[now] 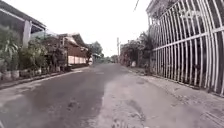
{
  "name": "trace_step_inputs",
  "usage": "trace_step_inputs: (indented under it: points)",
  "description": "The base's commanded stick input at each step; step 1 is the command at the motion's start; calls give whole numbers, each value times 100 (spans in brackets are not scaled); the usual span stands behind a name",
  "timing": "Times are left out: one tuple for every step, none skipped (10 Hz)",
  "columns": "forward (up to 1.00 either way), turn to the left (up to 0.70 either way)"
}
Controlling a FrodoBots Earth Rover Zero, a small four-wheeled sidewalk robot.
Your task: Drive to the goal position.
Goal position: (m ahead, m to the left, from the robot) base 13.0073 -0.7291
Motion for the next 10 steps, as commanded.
trace_step_inputs:
  points:
    - [70, 0]
    - [70, 1]
    - [70, 1]
    - [70, 0]
    - [70, 0]
    - [70, 0]
    - [70, 0]
    - [70, 0]
    - [70, -2]
    - [70, -2]
